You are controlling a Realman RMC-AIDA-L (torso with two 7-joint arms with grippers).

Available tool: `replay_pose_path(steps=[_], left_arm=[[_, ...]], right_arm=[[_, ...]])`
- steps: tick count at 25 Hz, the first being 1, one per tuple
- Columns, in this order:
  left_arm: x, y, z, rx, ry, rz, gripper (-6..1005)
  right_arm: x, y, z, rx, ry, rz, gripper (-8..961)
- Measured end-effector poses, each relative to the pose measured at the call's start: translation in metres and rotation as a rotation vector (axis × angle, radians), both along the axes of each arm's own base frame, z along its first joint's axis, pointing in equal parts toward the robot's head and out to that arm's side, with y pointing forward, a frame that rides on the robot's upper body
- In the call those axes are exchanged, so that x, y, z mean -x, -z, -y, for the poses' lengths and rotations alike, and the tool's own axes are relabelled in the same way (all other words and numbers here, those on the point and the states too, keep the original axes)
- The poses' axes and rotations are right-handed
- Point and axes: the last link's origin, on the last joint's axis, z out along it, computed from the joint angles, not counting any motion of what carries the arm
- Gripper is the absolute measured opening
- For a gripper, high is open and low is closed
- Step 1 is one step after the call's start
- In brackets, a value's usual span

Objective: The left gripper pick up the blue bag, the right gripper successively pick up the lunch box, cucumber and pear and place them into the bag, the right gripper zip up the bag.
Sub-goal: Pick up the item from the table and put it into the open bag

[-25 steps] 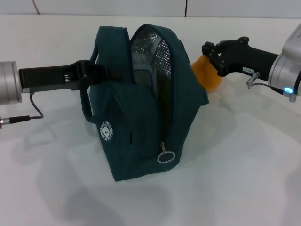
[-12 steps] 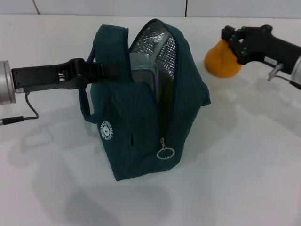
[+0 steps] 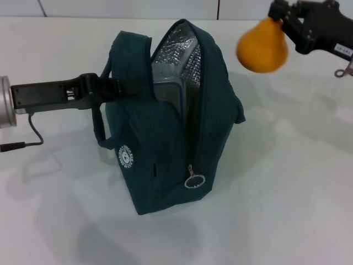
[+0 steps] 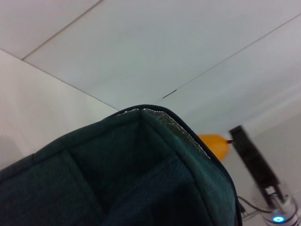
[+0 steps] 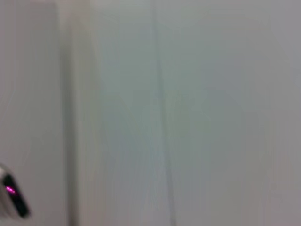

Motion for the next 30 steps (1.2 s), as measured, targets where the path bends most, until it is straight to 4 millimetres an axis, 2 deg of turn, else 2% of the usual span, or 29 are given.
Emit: replay_pose_path(steps=[4,10,17,22,30], left_arm=[[0.000,-0.001,-0.001,-0.001,0.004,-0.002,34],[-0.001,-0.001,-0.001,-0.001,0.005,-0.003,34],[-0.003,0.003,-0.001,0.002,0.019,-0.007,34],[-0.003,0.003,-0.001,0.000,0.022,-0.008,35],[0.004,-0.001,0.001,-0.020,0.000,-0.008,34]], right_arm=[[0.019,-0.002,0.005,0.037,-0.079,-0.046,93],[0.065,0.004,0.007,0.086,-0.225,-0.089,109],[0.105,0.029,0.006,0.179,-0.295,-0.069,127],[0.112,0.046,0.008,0.213,-0.299,-0.021,140],[0.098,0.069,0.018,0.273,-0.267,0.050,160]])
